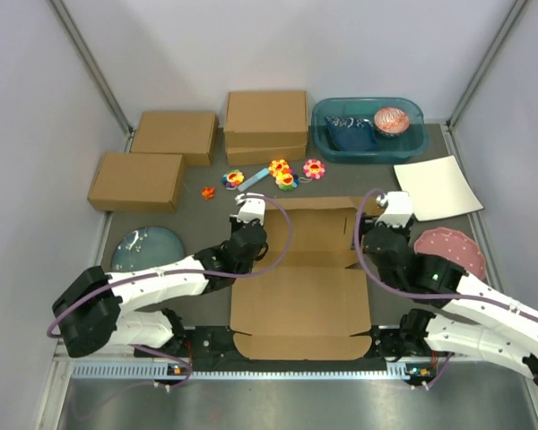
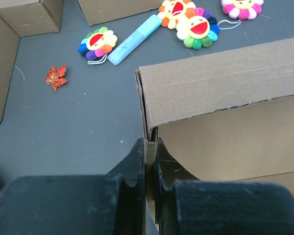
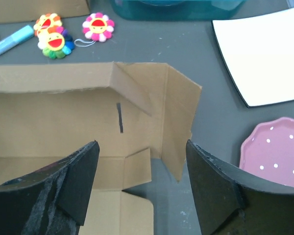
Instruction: Fold the paper box
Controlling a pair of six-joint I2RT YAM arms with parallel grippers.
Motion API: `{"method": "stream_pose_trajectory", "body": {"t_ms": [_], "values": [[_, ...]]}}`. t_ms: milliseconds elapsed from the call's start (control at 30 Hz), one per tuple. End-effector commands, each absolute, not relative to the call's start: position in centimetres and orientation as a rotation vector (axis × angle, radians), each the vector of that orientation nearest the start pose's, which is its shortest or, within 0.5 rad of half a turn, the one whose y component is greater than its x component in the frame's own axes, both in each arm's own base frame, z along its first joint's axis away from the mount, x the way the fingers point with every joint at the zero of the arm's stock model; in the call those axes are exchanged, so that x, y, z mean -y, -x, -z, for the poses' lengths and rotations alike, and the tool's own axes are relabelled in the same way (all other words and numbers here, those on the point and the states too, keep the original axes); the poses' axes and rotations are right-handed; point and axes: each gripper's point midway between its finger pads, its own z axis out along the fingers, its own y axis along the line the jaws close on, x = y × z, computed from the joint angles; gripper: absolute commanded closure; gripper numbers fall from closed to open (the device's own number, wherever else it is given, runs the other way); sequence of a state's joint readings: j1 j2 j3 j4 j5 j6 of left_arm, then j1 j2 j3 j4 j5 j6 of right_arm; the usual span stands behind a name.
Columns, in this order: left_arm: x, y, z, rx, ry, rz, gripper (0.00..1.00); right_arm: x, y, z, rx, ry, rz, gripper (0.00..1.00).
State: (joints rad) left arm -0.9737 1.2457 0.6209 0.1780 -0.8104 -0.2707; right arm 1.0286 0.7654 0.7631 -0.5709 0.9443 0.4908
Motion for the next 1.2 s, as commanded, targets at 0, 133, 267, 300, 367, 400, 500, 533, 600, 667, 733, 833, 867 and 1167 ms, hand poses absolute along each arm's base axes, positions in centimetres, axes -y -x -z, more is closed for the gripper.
{"method": "stream_pose_trajectory", "body": {"t_ms": [0, 133, 267, 300, 367, 400, 500, 533, 600, 667, 733, 833, 867, 1167], "values": [[20.9, -27.8, -12.3, -1.959, -0.357, -0.047, 1.0, -10.9, -22.8, -21.9, -1.904, -0.093, -0.097, 0.43], [21.9, -27.6, -12.0, -2.007, -0.438, -0.044, 1.0, -11.3, -22.6, -20.5, -1.95, -0.069, -0.131, 0.62], [22.9, -27.7, -12.0, -2.041, -0.492, -0.047, 1.0, -12.7, -21.9, -17.8, -2.041, -0.06, -0.189, 0.51], [23.0, -27.7, -11.9, -2.043, -0.495, -0.048, 1.0, -12.9, -21.7, -17.2, -2.061, -0.067, -0.203, 0.48], [23.1, -27.6, -11.2, -2.059, -0.506, -0.055, 1.0, -13.6, -21.2, -15.3, -2.116, -0.09, -0.242, 0.46], [23.0, -27.6, -10.9, -2.068, -0.509, -0.059, 1.0, -13.6, -21.0, -14.5, -2.141, -0.095, -0.236, 0.45], [22.6, -27.4, -10.2, -2.093, -0.499, -0.085, 1.0, -13.6, -20.1, -12.0, -2.216, -0.131, -0.233, 0.41], [22.5, -27.4, -10.1, -2.098, -0.493, -0.092, 1.0, -13.5, -19.8, -11.3, -2.236, -0.154, -0.233, 0.4], [21.8, -27.2, -9.6, -2.113, -0.473, -0.123, 1.0, -13.5, -19.2, -10.3, -2.279, -0.169, -0.227, 0.36], [21.3, -27.1, -9.2, -2.125, -0.458, -0.146, 1.0, -13.3, -18.9, -9.9, -2.303, -0.174, -0.211, 0.33], [20.9, -26.9, -8.8, -2.139, -0.456, -0.158, 1.0, -13.3, -18.8, -9.6, -2.317, -0.175, -0.2, 0.31], [20.7, -26.7, -8.0, -2.168, -0.451, -0.17, 1.0, -13.3, -18.5, -9.1, -2.346, -0.169, -0.191, 0.3], [20.7, -26.7, -7.9, -2.172, -0.449, -0.17, 1.0, -13.3, -18.3, -8.8, -2.358, -0.165, -0.188, 0.3], [20.3, -26.6, -8.2, -2.169, -0.414, -0.163, 1.0, -12.6, -16.9, -6.1, -2.432, -0.183, -0.164, 0.36]]}}
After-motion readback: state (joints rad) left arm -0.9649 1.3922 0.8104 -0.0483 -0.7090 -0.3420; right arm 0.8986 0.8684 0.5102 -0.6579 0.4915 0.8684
